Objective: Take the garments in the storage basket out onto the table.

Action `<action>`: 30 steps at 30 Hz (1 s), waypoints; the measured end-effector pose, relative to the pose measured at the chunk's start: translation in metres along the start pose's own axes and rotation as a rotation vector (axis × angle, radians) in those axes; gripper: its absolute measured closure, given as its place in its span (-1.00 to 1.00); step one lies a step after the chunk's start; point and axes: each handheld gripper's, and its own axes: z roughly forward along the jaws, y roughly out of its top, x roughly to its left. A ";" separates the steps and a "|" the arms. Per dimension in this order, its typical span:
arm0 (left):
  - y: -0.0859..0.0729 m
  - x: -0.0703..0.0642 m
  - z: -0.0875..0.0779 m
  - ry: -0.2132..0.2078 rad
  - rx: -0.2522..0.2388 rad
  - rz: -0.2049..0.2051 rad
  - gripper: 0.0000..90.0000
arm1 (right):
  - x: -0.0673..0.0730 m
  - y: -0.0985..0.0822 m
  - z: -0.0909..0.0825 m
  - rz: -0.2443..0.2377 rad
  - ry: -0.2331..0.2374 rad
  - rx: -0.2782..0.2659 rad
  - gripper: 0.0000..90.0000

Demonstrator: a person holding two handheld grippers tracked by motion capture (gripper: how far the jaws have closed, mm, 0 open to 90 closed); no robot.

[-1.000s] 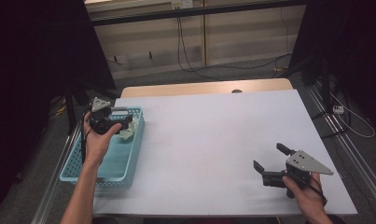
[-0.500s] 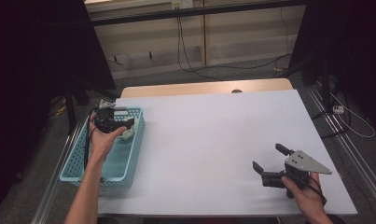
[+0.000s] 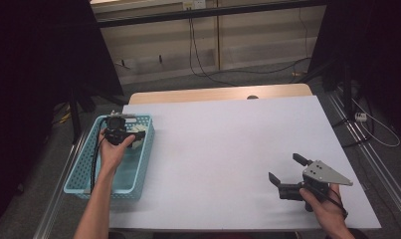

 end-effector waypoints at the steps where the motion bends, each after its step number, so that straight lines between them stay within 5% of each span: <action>1: 0.000 0.000 0.001 0.002 0.001 0.009 -0.64 | 0.000 0.000 0.000 0.002 0.003 0.002 -1.00; 5: -0.002 -0.002 0.004 -0.008 0.023 -0.006 -0.67 | 0.000 0.000 0.000 0.001 0.006 0.005 -1.00; 11: -0.004 -0.004 0.009 0.024 0.069 0.051 -0.70 | 0.000 0.000 0.000 0.004 0.011 0.008 -1.00; 15: -0.006 -0.005 0.012 0.005 0.095 0.068 -0.64 | 0.001 0.000 0.001 0.006 0.013 0.008 -1.00; 23: -0.007 -0.009 0.014 -0.011 0.138 0.061 -0.42 | 0.001 0.000 0.001 0.003 0.018 0.008 -1.00; 30: -0.010 -0.005 0.017 -0.055 0.180 0.009 -0.23 | 0.001 -0.001 0.002 0.000 0.024 0.012 -1.00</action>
